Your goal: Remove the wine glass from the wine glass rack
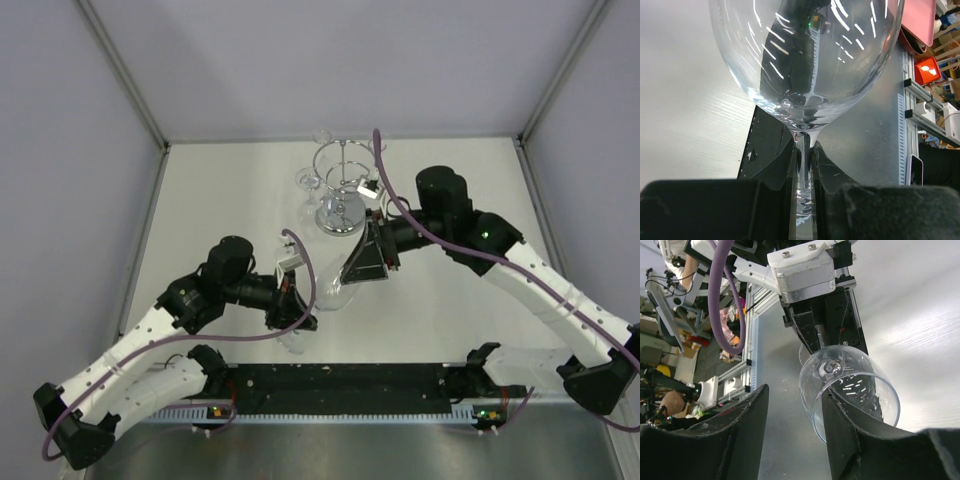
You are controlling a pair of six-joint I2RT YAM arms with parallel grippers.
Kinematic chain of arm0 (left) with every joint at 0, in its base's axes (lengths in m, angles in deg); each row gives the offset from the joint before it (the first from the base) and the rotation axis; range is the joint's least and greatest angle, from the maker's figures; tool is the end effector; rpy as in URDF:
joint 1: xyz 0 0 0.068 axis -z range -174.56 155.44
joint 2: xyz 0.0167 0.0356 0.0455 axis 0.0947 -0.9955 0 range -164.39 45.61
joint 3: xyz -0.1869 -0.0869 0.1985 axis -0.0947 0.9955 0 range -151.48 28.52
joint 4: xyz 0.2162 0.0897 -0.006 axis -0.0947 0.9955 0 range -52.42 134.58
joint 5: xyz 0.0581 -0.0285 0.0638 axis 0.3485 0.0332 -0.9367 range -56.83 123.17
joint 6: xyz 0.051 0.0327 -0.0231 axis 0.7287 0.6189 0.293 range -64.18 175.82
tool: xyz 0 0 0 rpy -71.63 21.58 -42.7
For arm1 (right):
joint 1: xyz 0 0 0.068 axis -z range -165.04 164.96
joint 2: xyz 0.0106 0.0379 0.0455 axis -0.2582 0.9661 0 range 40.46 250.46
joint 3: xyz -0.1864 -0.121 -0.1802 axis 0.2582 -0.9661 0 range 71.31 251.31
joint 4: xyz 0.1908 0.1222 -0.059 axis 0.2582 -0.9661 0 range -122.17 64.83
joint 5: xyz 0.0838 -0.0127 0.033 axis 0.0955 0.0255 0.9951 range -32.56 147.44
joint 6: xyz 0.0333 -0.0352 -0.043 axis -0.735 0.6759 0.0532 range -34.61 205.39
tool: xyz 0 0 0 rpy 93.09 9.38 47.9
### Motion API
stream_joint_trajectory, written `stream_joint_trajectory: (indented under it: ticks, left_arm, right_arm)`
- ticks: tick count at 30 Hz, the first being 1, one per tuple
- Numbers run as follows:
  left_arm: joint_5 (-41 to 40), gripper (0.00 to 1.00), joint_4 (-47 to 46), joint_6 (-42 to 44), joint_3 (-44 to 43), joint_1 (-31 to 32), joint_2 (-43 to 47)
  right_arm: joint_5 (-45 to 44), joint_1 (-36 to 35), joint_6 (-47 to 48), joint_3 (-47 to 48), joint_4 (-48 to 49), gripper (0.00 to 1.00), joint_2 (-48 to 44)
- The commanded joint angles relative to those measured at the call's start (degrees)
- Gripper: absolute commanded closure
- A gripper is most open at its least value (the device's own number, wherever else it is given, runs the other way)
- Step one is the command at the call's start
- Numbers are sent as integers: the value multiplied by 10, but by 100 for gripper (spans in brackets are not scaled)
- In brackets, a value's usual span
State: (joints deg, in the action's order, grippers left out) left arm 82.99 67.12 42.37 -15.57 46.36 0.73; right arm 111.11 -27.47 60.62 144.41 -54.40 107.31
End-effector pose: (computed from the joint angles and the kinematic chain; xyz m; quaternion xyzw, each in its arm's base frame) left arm 0.0741 -0.1155 0.3126 0.3904 0.7145 -0.5312 0.2344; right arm 0.1307 0.1747 0.4115 -0.3605 0.6969 0.5862 0.2021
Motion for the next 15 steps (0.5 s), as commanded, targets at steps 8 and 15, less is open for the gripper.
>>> stream_joint_trajectory:
  ticks: [8,15]
  left_arm:
    - [3,100,-19,52,-31,1,-2]
    - [-1,100,-38,61,-27,1,11]
  right_arm:
    - [29,-18,4,-4,-6,78,7]
    - [35,-18,3,-22,-7,100,-9]
